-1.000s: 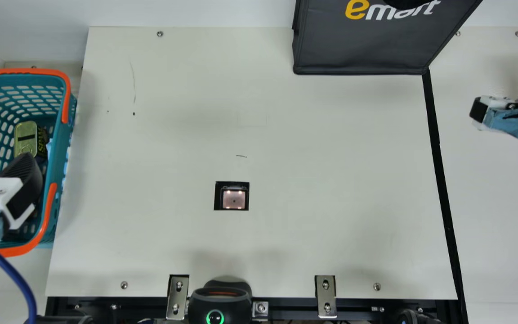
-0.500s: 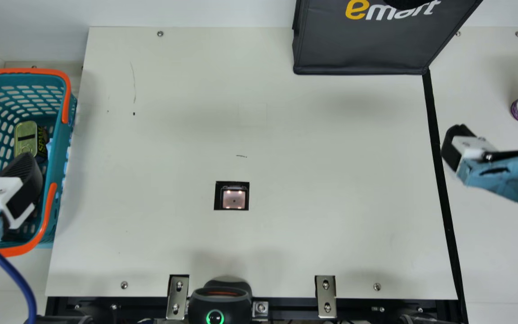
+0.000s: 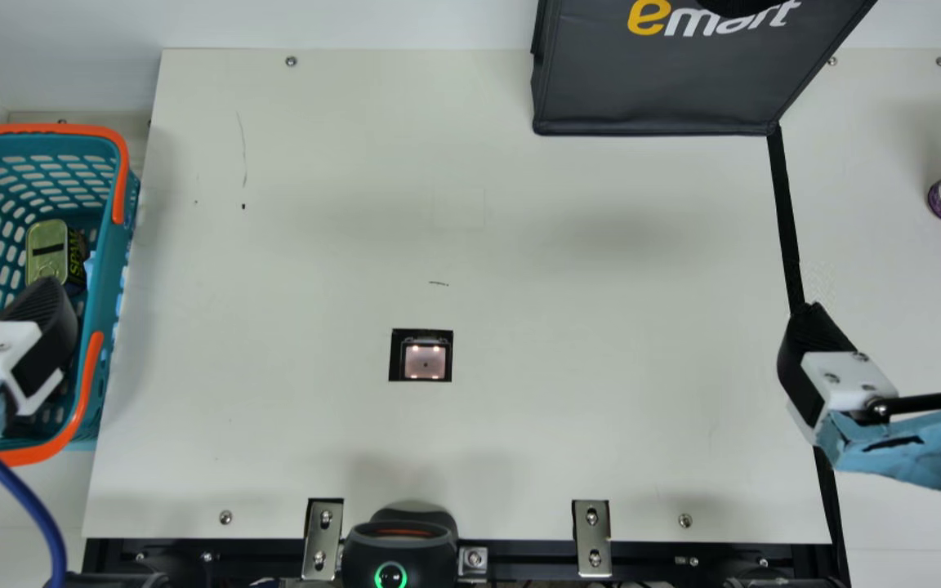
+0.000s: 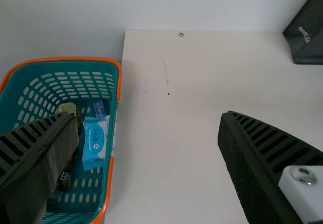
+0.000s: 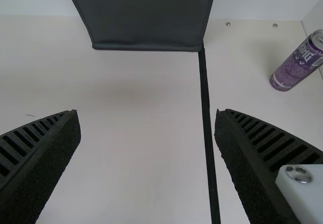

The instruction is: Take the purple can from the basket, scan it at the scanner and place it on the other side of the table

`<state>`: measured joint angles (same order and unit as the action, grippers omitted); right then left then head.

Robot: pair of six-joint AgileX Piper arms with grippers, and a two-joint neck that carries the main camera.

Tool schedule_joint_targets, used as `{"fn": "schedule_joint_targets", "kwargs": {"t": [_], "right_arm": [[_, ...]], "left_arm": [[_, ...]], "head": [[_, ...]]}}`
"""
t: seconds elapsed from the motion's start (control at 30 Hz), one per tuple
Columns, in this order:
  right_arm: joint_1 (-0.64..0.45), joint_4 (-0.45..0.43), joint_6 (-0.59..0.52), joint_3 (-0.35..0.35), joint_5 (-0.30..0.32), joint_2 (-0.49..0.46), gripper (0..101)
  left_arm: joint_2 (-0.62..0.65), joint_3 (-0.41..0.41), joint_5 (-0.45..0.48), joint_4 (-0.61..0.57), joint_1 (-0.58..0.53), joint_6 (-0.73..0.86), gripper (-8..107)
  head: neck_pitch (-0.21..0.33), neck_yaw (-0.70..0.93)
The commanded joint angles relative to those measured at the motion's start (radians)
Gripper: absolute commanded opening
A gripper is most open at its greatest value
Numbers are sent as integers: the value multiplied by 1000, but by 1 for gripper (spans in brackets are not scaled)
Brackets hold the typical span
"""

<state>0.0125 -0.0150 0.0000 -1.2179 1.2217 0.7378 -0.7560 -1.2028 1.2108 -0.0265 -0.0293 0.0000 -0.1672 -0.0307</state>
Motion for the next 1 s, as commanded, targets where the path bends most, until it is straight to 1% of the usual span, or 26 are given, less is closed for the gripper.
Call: {"fn": "schedule_joint_targets", "kwargs": {"t": [0.0, 0.97], "right_arm": [[0, 0, 0, 0, 0, 0, 95], [0, -1, 0, 0, 0, -2, 95]], "left_arm": [[0, 0, 0, 0, 0, 0, 90], [0, 0, 0, 0, 0, 0, 90]], "head": [[29, 3], [29, 3]]}}
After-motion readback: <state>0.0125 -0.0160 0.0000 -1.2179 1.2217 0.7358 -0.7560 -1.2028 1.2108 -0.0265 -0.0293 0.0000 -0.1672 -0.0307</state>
